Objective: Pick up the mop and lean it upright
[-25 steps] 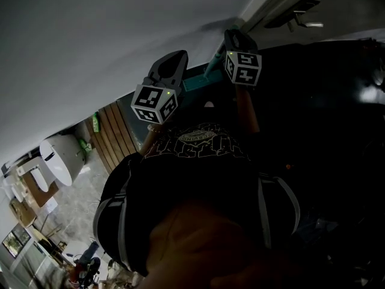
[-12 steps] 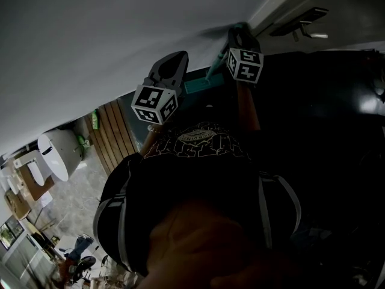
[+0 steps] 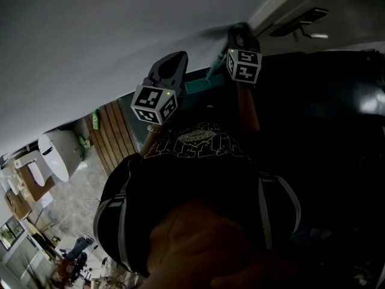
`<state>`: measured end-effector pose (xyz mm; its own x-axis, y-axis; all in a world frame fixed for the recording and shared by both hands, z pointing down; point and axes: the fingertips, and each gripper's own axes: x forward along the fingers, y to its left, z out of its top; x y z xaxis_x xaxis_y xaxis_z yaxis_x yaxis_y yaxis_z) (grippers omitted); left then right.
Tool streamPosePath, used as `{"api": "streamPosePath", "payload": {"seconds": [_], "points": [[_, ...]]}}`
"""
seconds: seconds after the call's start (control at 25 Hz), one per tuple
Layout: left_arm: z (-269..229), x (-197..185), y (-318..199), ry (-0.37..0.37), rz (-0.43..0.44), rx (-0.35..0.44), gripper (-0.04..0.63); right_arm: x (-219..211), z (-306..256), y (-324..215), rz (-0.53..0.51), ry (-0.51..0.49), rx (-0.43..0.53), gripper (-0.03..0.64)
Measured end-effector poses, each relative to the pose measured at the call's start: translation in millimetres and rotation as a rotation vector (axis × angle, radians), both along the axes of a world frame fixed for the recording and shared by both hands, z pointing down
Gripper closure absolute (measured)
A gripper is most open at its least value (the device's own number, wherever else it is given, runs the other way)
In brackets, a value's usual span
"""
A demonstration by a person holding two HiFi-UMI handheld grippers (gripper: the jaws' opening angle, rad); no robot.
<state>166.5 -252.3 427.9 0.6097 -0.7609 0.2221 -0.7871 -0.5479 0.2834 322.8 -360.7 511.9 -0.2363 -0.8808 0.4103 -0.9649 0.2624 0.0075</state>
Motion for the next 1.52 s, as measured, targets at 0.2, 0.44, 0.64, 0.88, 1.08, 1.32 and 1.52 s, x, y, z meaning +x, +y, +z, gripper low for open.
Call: {"api": "streamPosePath", "payload": {"seconds": [0.2, 0.44, 0.64, 0.88, 1.08, 1.32, 1.52], "points": [[-1, 3, 2, 0.004, 0.011, 0.002, 0.549, 1, -7, 7, 0.000, -0.015, 0.010, 0.506], [-1, 6, 3, 0.011, 0.023, 0.003, 0.549, 3, -14, 15, 0.003, -0.031, 0.021, 0.506], [0, 12, 5, 0.014, 0.038, 0.005, 0.549, 8, -20, 20, 0.002, -0.058, 0.040, 0.506], [-1, 18, 4, 0.018, 0.056, 0.008, 0.549, 7, -29, 29, -0.016, -0.086, 0.060, 0.597], [-3, 26, 5, 0.019, 0.078, 0.012, 0.549, 6, -38, 37, -0.024, -0.105, 0.065, 0.597], [-4, 35, 5, 0.021, 0.104, 0.015, 0.549, 8, -48, 48, -0.023, -0.113, 0.074, 0.597], [-4, 41, 7, 0.017, 0.131, 0.015, 0.549, 5, -53, 65, -0.026, -0.121, 0.066, 0.597]]}}
